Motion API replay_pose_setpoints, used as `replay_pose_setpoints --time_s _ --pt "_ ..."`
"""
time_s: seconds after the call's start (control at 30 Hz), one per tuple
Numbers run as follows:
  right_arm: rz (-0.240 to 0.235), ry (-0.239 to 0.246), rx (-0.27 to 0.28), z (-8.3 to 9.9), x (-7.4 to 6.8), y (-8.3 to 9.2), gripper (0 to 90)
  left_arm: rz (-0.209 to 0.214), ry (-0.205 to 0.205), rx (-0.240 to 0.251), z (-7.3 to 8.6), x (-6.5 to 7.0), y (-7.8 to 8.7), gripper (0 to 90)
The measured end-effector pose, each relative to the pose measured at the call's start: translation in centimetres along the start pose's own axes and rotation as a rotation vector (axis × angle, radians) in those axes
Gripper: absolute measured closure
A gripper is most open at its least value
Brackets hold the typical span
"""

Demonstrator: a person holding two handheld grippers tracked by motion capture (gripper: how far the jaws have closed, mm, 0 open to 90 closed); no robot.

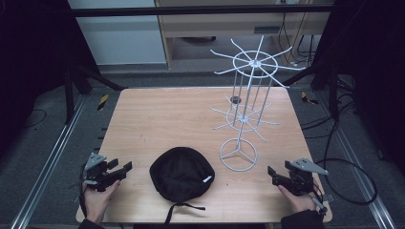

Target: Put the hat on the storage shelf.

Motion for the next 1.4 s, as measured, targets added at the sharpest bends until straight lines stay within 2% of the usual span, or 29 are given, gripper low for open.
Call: replay_pose_setpoints --time_s 0.07,0.2,0.23,0.3,0.4,0.5,0.63,0.9,0.93,1.13,1.4 --pt "-0.018 0.001 0.001 -0.1 -0.6 0.1 30.4 0.017 0.005 0.0 -0.1 0.3 0.2 34.5" --pt "-0.051 0.003 -0.006 -0.1 -1.4 0.1 35.1 0.02 -0.008 0.005 -0.3 0.7 0.4 33.1" --pt "-0.078 0.023 -0.013 -0.1 -2.1 0.1 37.5 0.023 -0.015 0.006 -0.3 1.0 0.5 32.7" --pt "-0.1 0.023 -0.02 -0.2 -2.7 0.1 39.2 0.029 -0.018 0.006 -0.3 1.2 0.5 32.0" --pt "-0.132 0.023 -0.022 -0.3 -3.6 0.1 40.9 0.053 -0.032 0.006 -0.4 1.9 0.6 30.4" --pt "-0.147 0.025 -0.025 -0.4 -4.3 0.0 41.2 0.059 -0.032 0.006 -0.4 2.2 0.7 28.9" --pt "-0.191 0.027 -0.022 -0.7 -5.7 -0.1 42.5 0.077 -0.037 0.007 -0.4 2.8 0.6 28.3" --pt "-0.251 0.035 -0.028 -1.2 -7.7 -0.5 45.0 0.094 -0.047 0.035 -0.6 4.2 0.8 37.2" --pt "-0.268 0.042 -0.024 -1.5 -8.4 -0.7 46.2 0.103 -0.047 0.036 -0.6 4.6 0.8 38.4" --pt "-0.311 0.056 -0.027 -2.0 -10.3 -1.2 50.7 0.133 -0.06 0.032 -0.6 5.8 0.7 43.7" --pt "-0.358 0.07 -0.04 -2.5 -12.7 -2.3 54.8 0.169 -0.072 0.005 -0.5 7.1 0.0 44.7"
Point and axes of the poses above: each handheld gripper's, and its own axes: y roughly backward along the jaws, z roughly out of its underside, x roughly to its right, the point moved 3 cm from there along -y, roughly forward along the jaws, and after that the axes turned 11 degrees about x, right-handed, at the moved point
